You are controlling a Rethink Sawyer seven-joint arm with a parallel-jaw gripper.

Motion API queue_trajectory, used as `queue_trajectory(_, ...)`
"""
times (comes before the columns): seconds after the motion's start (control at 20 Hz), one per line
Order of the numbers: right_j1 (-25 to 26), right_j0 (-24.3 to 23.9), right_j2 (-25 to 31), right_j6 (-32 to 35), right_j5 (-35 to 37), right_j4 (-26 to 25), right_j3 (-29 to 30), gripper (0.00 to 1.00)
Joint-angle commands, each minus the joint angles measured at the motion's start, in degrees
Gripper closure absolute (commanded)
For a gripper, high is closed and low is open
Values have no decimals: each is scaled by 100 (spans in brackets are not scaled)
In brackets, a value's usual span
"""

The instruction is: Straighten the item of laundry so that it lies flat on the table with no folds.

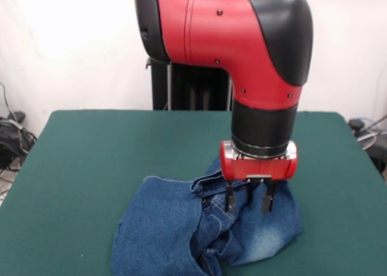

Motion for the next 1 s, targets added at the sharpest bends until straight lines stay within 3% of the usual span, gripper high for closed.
queue_trajectory(0.05, -9, -45, -56, 1383, 579, 281, 96, 0)
queue_trajectory(0.6, 412, -260, 15, 1111, 206, 138, -19, 0)
queue_trajectory(1.0, 429, -320, 33, 1068, 114, 78, 76, 0)
